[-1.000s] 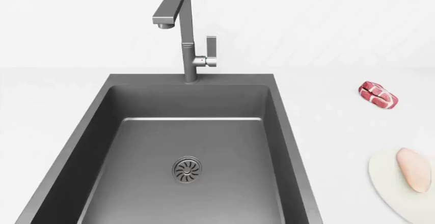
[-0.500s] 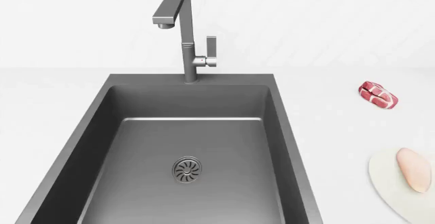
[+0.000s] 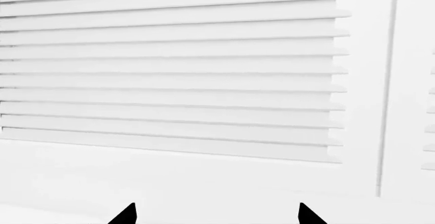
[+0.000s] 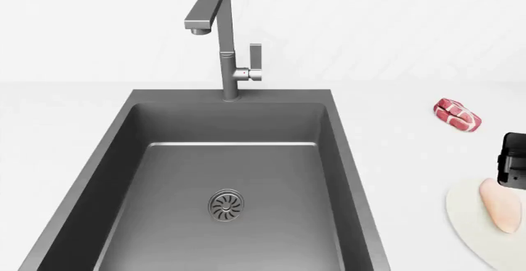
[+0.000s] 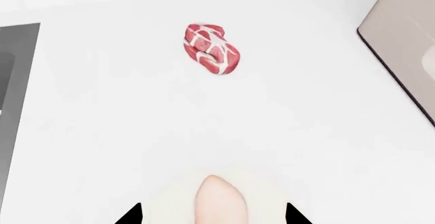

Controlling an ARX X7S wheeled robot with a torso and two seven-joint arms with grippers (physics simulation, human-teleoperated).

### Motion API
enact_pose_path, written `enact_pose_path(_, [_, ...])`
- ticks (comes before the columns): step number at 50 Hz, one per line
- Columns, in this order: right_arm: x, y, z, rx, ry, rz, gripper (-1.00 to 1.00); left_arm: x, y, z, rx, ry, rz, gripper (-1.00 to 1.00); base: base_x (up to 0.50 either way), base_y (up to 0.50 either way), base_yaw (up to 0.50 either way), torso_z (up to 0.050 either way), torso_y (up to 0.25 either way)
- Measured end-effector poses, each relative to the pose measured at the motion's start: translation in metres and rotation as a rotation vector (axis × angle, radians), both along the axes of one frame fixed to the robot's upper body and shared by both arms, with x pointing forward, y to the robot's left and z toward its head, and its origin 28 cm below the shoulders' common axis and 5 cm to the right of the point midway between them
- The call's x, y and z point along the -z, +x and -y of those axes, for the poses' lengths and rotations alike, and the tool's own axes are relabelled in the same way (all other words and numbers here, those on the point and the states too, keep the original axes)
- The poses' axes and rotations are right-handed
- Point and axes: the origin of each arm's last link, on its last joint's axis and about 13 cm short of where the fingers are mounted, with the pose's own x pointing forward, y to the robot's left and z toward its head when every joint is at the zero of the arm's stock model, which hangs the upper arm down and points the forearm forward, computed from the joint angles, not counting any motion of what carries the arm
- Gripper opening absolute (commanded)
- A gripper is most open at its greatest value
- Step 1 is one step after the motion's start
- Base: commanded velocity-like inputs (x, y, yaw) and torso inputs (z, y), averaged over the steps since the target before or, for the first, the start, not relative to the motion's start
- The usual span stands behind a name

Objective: Pick the chicken breast from the counter and place it in the sink. Then turn on the sink faucet.

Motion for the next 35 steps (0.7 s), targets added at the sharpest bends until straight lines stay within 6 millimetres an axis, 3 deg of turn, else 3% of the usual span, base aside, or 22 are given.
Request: enact_pose_path(35, [0.034,0.018,0.004,0.032,0.050,-0.053,1.00,0.002,0.001,-0.002,-0.003,-0.005,-0.003,1.00,0.00,0.00,0.00,0.000,0.000])
